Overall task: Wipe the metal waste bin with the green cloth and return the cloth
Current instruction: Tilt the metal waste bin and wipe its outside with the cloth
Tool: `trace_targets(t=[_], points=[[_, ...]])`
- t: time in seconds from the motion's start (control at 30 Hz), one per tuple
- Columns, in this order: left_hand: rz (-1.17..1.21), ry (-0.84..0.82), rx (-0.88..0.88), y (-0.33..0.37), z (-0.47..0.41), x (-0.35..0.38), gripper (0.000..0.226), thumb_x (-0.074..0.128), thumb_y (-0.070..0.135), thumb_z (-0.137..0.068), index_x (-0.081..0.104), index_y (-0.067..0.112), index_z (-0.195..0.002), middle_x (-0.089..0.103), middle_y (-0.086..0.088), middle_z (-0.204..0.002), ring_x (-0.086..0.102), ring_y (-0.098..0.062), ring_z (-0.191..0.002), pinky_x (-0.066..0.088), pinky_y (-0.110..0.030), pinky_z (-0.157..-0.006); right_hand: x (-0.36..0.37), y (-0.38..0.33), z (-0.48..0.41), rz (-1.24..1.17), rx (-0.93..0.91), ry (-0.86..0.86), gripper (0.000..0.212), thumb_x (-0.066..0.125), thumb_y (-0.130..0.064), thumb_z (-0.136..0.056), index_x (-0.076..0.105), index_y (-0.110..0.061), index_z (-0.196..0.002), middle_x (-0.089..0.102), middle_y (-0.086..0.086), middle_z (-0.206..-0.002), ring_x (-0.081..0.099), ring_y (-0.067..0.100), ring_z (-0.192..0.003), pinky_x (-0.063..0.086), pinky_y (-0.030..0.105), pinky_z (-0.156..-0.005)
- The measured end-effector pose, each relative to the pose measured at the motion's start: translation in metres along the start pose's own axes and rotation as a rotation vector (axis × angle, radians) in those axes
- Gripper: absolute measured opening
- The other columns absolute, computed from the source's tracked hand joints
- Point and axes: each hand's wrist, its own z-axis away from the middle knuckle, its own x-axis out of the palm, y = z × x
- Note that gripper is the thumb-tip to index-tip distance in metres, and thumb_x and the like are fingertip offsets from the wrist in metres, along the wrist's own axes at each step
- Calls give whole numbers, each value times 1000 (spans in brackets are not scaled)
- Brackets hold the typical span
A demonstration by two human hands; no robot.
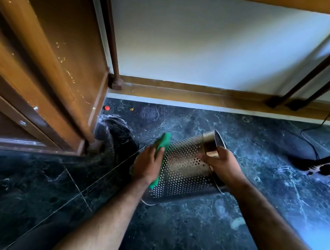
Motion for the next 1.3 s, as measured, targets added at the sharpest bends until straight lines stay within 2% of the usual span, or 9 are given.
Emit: trace_targets(t=[0.23, 0.4, 0.53, 0.63, 0.77, 0.93, 1.07, 1.2, 1.3], points=[[-16, -251, -301, 0, -32, -19, 64, 24, 54, -103, 58, 11, -136, 61, -28, -135, 59, -43, -123, 46, -43, -103, 9, -4, 3, -134, -19, -252, 21, 82, -11, -80, 73, -16, -98, 81, -2, -89, 76, 12, -80, 57, 24, -67], [244, -171, -114, 80, -51, -33, 75, 21, 78, -90, 62, 28, -129, 73, -8, -103, 71, -27, -84, 55, -36, -75, 12, -6, -3, -46, -91, -415, 30, 77, -1, -82, 75, -28, -94, 81, -7, -94, 75, 8, -90, 57, 20, -78], [295, -46, 114, 108, -40, -34, 55, 37, 62, -94, 67, 20, -113, 73, -9, -110, 70, -28, -96, 58, -40, -79, 2, -6, -8, 170, -92, -422, 36, 81, 2, -77, 69, -28, -93, 79, -13, -84, 73, 2, -83, 58, 21, -80], [195, -34, 214, 78, -16, -21, 48, 43, 48, -100, 64, 13, -125, 69, -13, -123, 66, -31, -110, 53, -40, -89, 6, -8, -10, 236, -104, -210, 28, 87, -14, -73, 66, -29, -83, 74, -19, -68, 66, -10, -64, 48, 8, -60], [-10, 7, 82, 12, 2, -5, 46, 45, 41, -102, 62, 9, -130, 66, -18, -127, 62, -36, -115, 46, -38, -95, 11, -2, -8, 73, -64, 54, 18, 84, -31, -77, 72, -24, -88, 75, -13, -79, 69, -4, -71, 47, 14, -65], [-40, -152, -352, -10, -16, -20, 61, 30, 51, -102, 57, 9, -137, 59, -27, -137, 56, -44, -125, 43, -43, -106, 11, -3, 2, 13, -86, -86, 15, 86, -31, -74, 73, -32, -82, 78, -20, -80, 72, -3, -68, 50, 10, -57], [122, -289, -310, 48, -34, -37, 83, 19, 75, -92, 54, 19, -142, 56, -18, -146, 56, -37, -131, 43, -44, -111, 20, -5, 3, 37, -131, -248, 18, 85, -28, -78, 74, -36, -89, 81, -12, -88, 76, 6, -79, 58, 20, -68], [307, -156, -83, 105, -46, -38, 65, 30, 73, -90, 65, 30, -124, 76, -3, -107, 73, -23, -91, 57, -34, -80, 15, -2, -6, 69, -166, -330, 27, 83, -9, -79, 74, -15, -104, 81, 2, -98, 75, 11, -89, 59, 25, -84], [342, -6, 91, 117, -34, -37, 48, 41, 58, -95, 68, 22, -112, 75, 0, -92, 71, -12, -79, 54, -31, -66, 6, -5, -14, 215, -146, -386, 32, 85, -4, -75, 72, -20, -100, 76, -12, -85, 69, 1, -76, 51, 8, -72]])
